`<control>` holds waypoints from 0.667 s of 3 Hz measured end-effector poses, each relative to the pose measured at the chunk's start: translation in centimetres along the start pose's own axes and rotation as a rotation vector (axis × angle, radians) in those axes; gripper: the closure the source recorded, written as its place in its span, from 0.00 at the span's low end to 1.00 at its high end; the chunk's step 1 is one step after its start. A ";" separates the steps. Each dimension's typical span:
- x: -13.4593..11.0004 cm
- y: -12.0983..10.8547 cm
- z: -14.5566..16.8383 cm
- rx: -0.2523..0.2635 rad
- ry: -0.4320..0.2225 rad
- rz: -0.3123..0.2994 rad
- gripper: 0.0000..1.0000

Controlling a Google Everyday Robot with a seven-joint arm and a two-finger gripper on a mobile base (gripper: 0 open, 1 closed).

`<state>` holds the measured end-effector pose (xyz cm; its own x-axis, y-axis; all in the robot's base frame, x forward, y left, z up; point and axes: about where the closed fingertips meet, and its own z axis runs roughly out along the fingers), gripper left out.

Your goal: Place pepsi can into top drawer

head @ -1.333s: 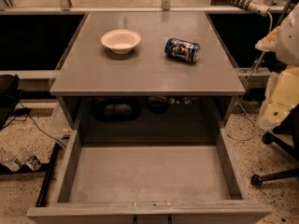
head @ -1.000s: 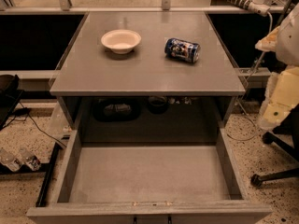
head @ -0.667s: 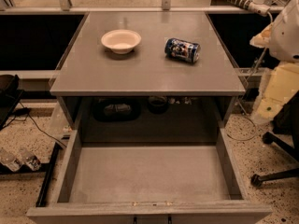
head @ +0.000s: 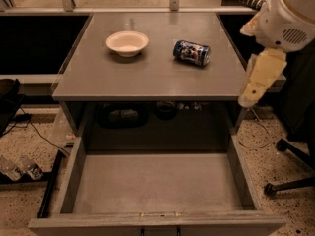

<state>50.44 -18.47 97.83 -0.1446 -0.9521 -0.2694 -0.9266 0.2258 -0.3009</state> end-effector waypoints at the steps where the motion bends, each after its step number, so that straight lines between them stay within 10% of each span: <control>1: -0.6 -3.5 0.5 0.059 -0.103 0.000 0.00; 2: -0.7 -3.4 0.6 0.058 -0.103 0.000 0.00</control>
Offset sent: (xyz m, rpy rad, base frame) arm 0.0288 -0.0028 0.0050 0.0710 -0.0620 0.0107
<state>53.92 -18.51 98.54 -0.1052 -0.9265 -0.3613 -0.9043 0.2402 -0.3528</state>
